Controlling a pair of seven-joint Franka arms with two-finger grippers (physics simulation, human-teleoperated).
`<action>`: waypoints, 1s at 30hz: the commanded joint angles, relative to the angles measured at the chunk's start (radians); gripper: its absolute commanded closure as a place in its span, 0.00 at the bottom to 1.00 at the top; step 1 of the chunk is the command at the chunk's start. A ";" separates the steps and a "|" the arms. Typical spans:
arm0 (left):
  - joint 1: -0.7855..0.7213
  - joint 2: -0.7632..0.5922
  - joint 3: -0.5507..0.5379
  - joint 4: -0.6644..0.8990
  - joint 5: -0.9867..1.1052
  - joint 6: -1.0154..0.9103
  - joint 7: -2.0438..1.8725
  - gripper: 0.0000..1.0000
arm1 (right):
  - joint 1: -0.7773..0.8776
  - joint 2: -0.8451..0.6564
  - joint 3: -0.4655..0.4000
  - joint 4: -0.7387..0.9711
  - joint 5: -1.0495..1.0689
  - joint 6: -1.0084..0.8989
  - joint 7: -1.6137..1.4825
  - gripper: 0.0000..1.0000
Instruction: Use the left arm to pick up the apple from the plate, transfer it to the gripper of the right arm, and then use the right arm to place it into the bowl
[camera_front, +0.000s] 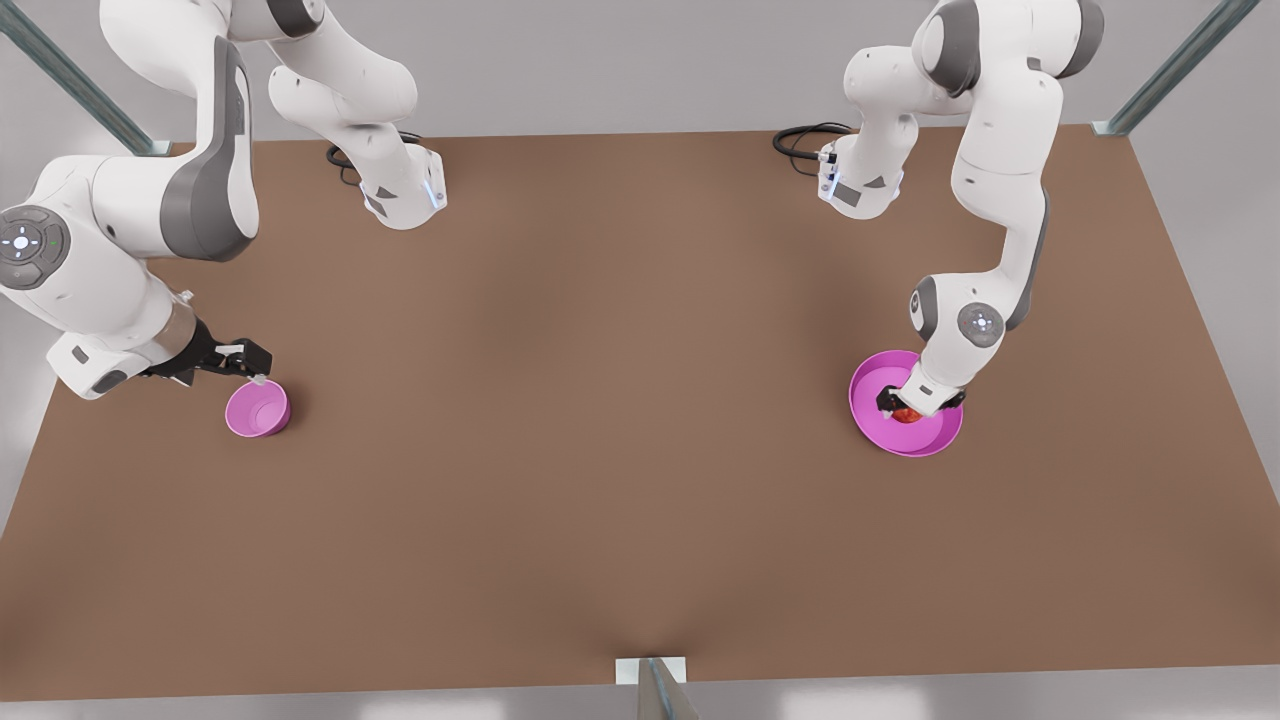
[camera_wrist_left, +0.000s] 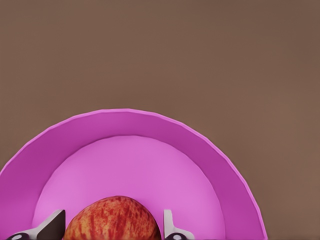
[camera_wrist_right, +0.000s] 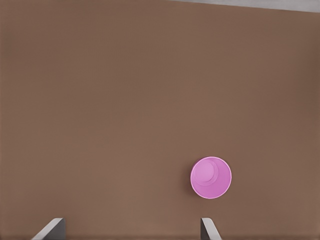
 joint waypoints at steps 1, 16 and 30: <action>0.000 0.003 0.000 0.000 0.001 -0.001 -0.005 0.04 | 0.000 -0.001 0.000 0.000 0.001 -0.001 -0.002 0.00; 0.002 0.005 0.000 -0.008 0.001 -0.002 -0.005 0.23 | 0.000 -0.001 0.000 0.000 0.001 -0.001 -0.002 0.00; 0.003 -0.093 -0.247 0.474 -0.360 -0.611 0.004 0.27 | -0.002 0.000 0.000 0.000 -0.001 -0.001 -0.002 0.00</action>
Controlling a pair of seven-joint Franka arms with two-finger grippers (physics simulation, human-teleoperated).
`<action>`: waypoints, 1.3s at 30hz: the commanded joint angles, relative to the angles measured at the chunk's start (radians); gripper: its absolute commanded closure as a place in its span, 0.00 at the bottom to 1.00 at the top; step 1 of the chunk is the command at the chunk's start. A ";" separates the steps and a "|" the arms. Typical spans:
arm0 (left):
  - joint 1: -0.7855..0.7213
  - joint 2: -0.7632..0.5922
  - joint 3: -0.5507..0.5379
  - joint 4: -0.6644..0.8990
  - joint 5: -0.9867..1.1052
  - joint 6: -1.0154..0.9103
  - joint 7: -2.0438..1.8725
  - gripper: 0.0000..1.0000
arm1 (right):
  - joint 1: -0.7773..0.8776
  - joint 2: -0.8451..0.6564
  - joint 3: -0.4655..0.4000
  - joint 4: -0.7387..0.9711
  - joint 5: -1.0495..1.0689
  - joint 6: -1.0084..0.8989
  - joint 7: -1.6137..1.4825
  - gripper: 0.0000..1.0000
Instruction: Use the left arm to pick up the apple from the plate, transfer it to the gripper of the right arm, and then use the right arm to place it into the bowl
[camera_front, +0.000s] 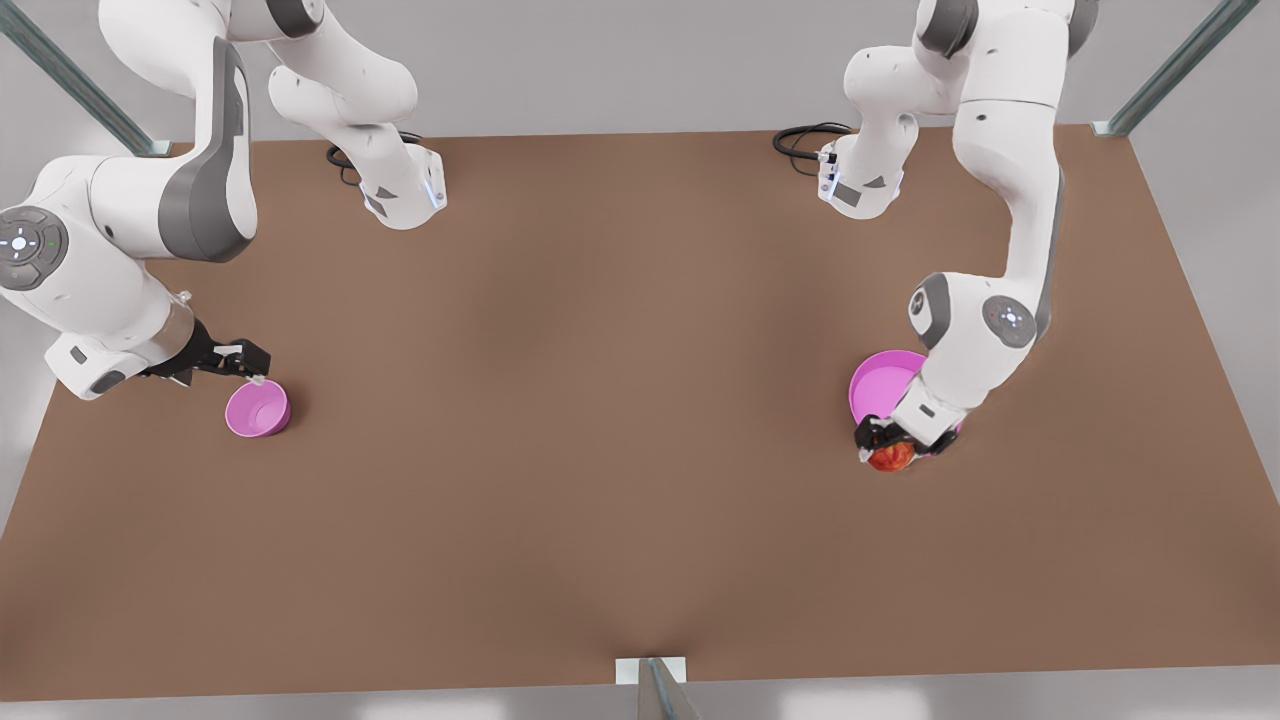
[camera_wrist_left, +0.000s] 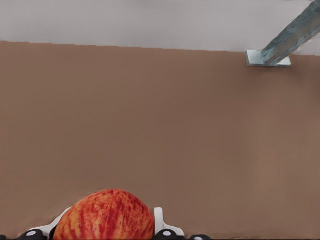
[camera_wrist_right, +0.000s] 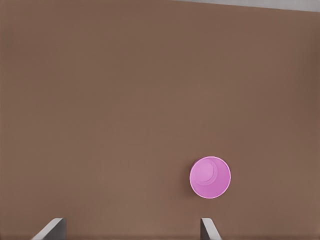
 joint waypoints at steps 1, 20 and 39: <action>0.003 -0.002 -0.062 0.043 -0.216 -0.274 0.037 0.27 | 0.002 -0.001 0.000 0.002 0.000 0.000 0.000 0.00; -0.092 0.471 -0.423 0.422 -1.345 -0.270 2.355 0.40 | 0.001 0.211 0.008 -0.007 1.103 0.033 0.172 0.00; -0.239 0.741 -0.425 0.815 -1.345 -0.121 2.355 0.38 | -0.041 0.239 0.090 -0.372 1.516 0.282 -0.571 0.05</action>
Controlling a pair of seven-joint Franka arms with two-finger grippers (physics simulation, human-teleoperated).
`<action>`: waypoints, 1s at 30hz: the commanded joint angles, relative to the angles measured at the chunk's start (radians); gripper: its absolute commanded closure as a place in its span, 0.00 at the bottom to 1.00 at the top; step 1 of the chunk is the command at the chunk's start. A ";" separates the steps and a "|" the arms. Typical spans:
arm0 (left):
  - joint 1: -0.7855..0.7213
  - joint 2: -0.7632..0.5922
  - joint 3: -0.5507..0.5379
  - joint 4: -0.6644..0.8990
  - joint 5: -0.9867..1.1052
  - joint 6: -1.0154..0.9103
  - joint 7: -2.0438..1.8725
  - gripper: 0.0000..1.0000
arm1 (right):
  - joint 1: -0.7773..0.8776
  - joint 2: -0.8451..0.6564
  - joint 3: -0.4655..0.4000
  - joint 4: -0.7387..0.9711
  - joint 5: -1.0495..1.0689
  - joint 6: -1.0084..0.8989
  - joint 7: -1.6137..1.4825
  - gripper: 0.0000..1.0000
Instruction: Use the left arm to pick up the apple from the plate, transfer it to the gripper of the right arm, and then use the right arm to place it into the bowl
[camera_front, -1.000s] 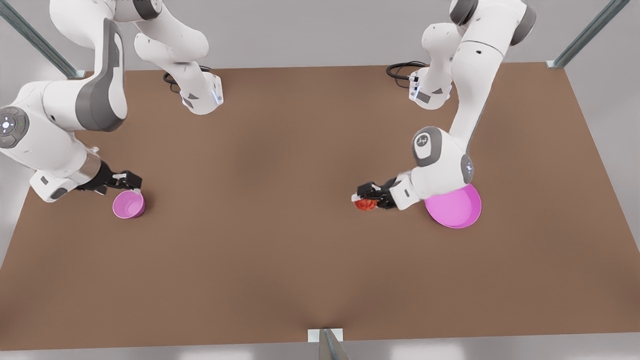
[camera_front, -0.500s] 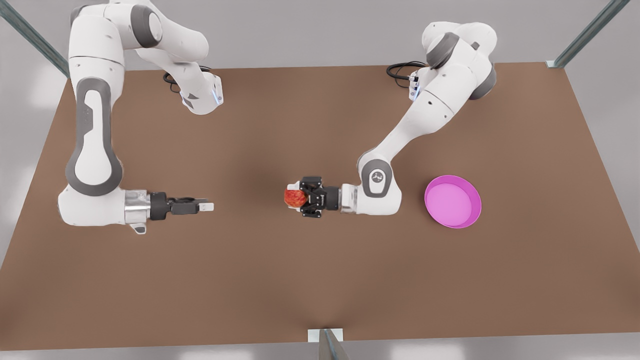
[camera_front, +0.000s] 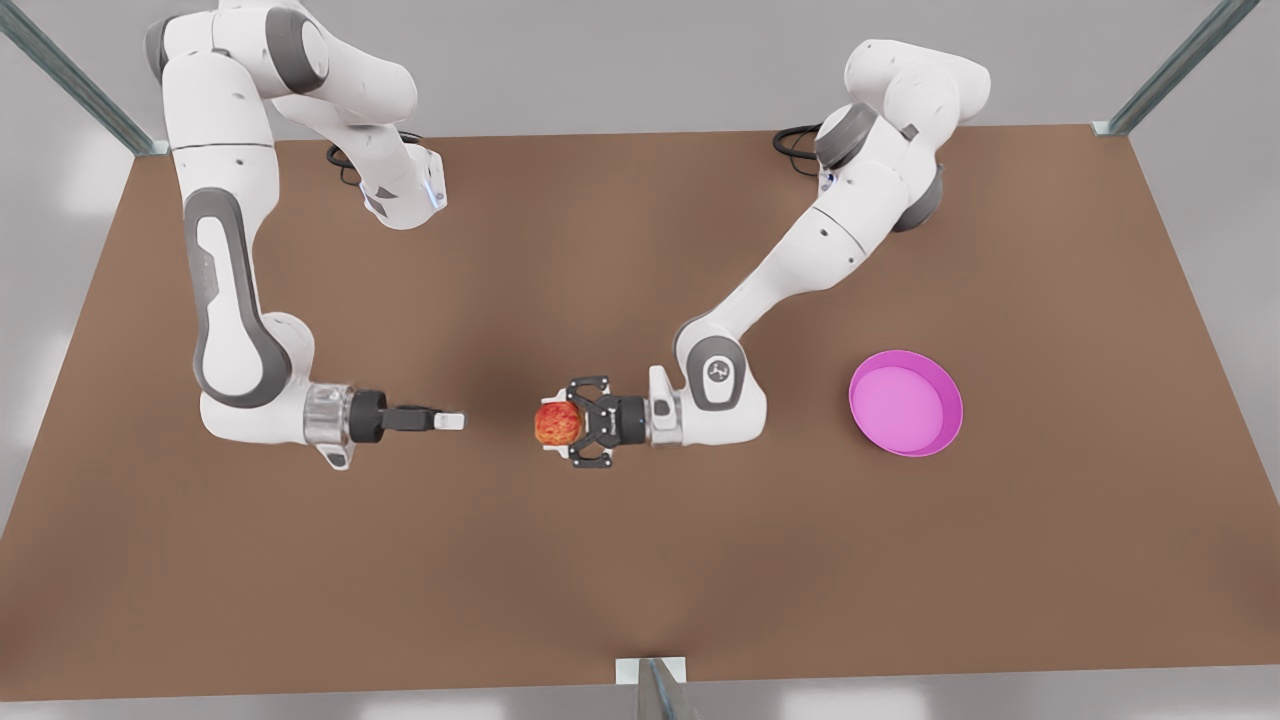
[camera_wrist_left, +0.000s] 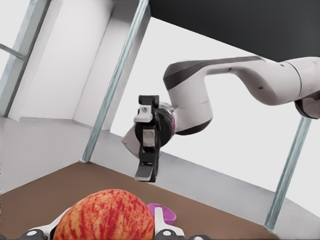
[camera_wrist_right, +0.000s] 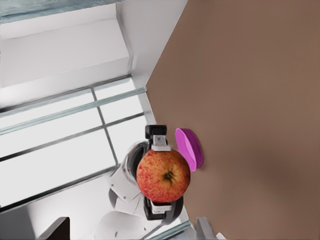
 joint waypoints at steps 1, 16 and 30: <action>-0.005 -0.001 -0.002 0.001 0.001 0.006 0.443 0.38 | 0.002 0.019 0.006 0.037 0.012 0.072 -0.260 0.05; -0.031 0.036 -0.037 0.038 -0.005 0.017 0.443 0.38 | 0.073 0.064 0.027 -0.025 0.072 0.074 -0.385 0.00; -0.037 0.043 -0.037 0.044 -0.005 0.017 0.443 0.36 | 0.094 0.050 0.061 -0.096 0.112 0.155 -0.477 0.00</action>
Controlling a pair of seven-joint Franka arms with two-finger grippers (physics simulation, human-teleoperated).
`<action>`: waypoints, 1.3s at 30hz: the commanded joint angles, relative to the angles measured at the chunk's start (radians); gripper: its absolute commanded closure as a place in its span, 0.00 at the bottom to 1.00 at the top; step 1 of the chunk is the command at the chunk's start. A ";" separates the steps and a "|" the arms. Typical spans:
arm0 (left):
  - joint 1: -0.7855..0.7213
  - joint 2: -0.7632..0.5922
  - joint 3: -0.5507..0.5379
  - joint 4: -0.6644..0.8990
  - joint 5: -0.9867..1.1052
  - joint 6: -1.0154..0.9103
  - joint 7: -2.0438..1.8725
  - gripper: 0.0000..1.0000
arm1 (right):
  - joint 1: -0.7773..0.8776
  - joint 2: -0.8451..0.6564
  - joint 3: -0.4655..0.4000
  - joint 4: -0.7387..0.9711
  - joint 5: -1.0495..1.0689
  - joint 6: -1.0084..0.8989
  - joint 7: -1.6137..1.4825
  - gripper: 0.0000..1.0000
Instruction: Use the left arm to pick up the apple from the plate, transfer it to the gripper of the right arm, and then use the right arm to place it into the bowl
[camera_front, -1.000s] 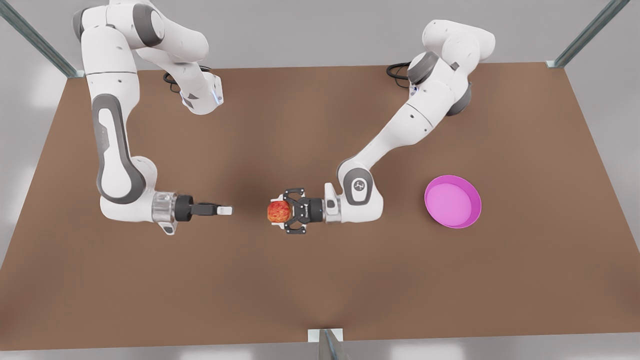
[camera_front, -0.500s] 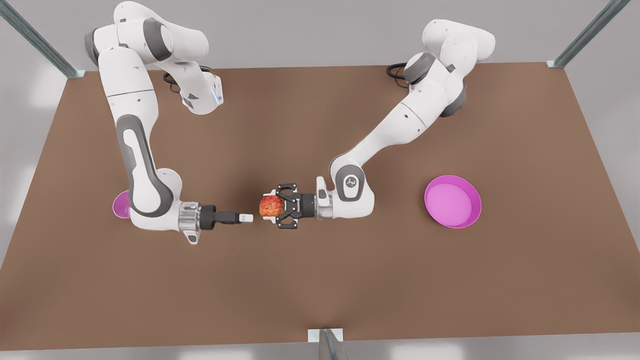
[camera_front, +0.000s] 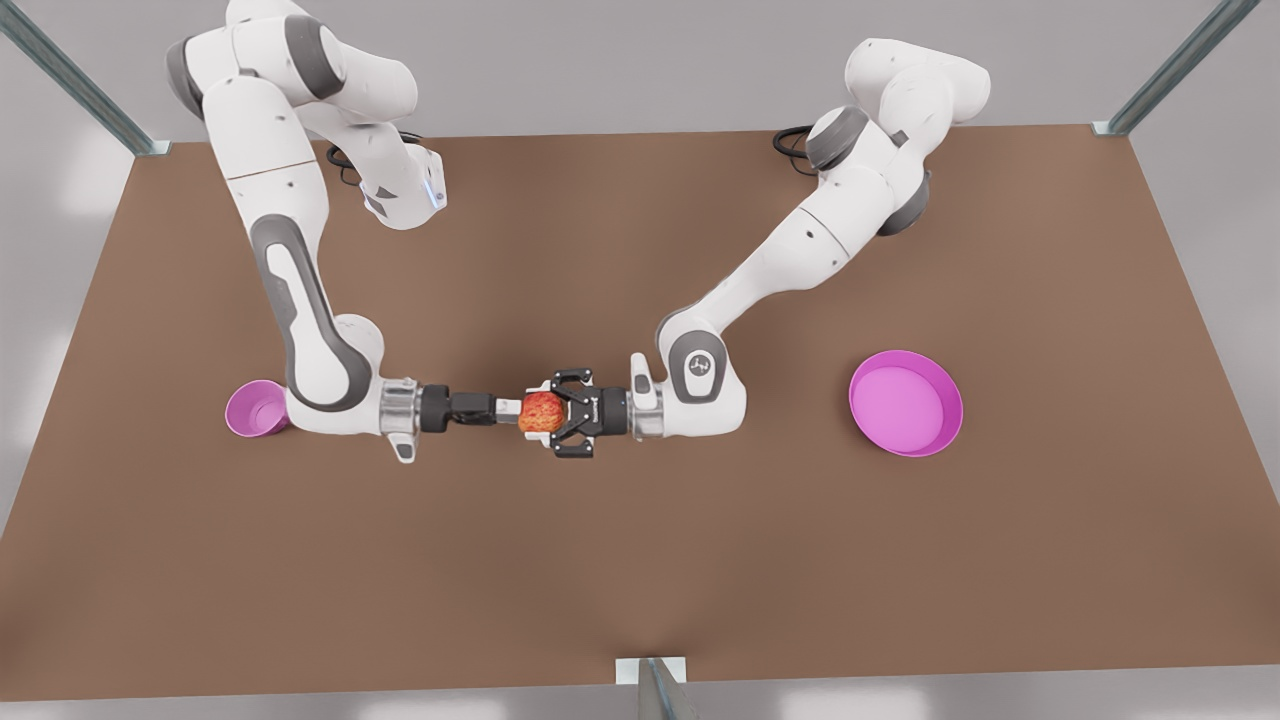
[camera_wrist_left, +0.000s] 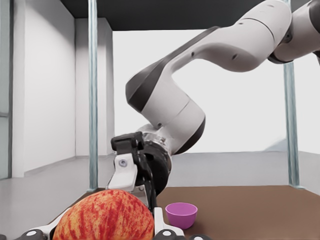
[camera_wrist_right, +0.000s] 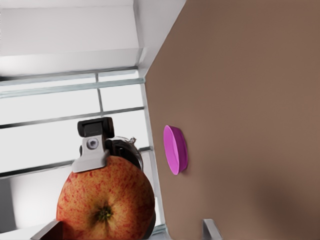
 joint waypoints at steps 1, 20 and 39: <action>-0.003 -0.001 -0.001 0.003 0.010 -0.010 0.057 0.36 | 0.012 0.001 0.001 0.005 0.055 0.036 -0.162 0.00; -0.002 -0.001 -0.001 0.003 0.010 -0.008 0.057 0.34 | 0.056 0.009 0.029 0.003 0.118 0.066 -0.222 0.18; 0.006 -0.022 -0.022 0.002 0.010 -0.011 -0.012 0.01 | 0.033 0.006 0.029 0.002 0.110 0.051 -0.223 0.18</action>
